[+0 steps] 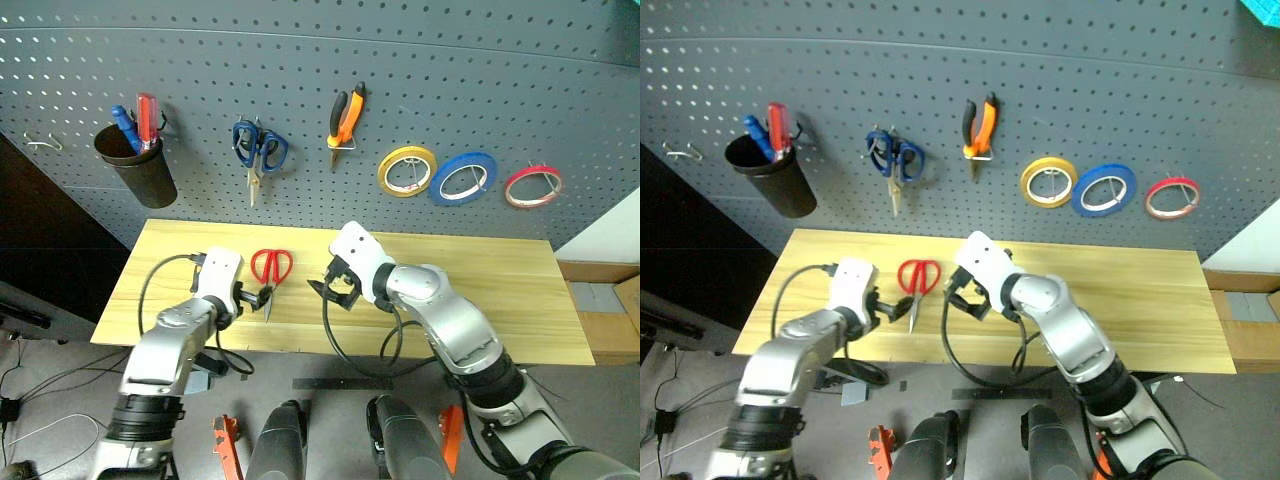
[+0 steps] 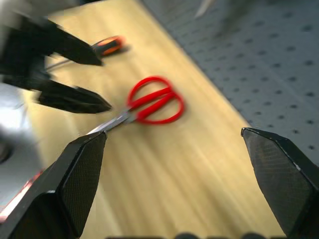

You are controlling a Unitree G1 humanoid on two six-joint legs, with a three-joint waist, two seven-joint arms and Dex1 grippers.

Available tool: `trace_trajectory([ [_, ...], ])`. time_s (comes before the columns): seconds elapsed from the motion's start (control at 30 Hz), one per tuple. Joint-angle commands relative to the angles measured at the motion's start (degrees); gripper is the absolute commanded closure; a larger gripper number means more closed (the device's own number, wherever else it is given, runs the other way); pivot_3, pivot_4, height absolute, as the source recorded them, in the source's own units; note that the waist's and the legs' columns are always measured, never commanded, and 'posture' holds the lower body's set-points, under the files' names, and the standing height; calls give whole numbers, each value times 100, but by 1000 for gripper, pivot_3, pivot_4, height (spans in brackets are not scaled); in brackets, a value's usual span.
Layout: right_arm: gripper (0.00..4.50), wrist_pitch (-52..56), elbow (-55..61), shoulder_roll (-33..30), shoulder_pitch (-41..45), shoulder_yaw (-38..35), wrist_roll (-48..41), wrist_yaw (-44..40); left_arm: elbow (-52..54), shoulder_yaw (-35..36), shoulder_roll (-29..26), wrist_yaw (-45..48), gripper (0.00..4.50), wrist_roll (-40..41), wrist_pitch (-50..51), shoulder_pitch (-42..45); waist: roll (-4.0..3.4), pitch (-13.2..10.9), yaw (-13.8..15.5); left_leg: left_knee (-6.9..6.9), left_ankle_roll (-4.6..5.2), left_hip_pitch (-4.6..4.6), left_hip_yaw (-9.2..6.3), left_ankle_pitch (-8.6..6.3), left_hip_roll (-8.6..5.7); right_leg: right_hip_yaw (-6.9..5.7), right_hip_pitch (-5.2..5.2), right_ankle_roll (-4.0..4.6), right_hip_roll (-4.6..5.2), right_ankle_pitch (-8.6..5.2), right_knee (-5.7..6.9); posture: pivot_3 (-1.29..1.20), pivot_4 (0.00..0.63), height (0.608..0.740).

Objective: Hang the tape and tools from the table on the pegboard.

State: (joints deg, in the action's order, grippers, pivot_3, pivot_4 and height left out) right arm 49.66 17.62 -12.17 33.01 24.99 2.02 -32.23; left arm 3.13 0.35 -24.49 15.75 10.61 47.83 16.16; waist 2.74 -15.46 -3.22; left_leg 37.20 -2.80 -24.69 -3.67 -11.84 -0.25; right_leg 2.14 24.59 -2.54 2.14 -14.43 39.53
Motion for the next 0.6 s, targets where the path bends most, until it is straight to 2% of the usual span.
trace_trajectory([
  [0.03,14,100,383,-50,119,83,-154,-156,-427,-62,261,-513,21,-342,182,384,2,1,-8,0,0,0,-2,0,-2,-1,-1,0,0,0,0,-76,229,740],
  [0.47,14,475,676,-522,320,75,-234,-314,-2228,585,993,-1207,21,-372,14,1276,3,1,-73,-4,0,4,-3,0,-3,-3,-7,-1,3,1,-8,-139,242,740],
  [0.57,0,522,712,-645,401,84,-257,-360,-2350,647,1053,-1233,597,-377,-17,1307,3,1,-111,-5,0,4,-4,0,-3,-3,-8,-1,3,1,-11,-151,243,740],
  [0.6,0,571,750,-695,425,49,-303,-396,-2369,662,1081,-1210,944,-359,-25,1299,3,1,-116,-6,0,4,-6,0,-2,-6,-9,-1,3,1,-12,-153,243,740],
])
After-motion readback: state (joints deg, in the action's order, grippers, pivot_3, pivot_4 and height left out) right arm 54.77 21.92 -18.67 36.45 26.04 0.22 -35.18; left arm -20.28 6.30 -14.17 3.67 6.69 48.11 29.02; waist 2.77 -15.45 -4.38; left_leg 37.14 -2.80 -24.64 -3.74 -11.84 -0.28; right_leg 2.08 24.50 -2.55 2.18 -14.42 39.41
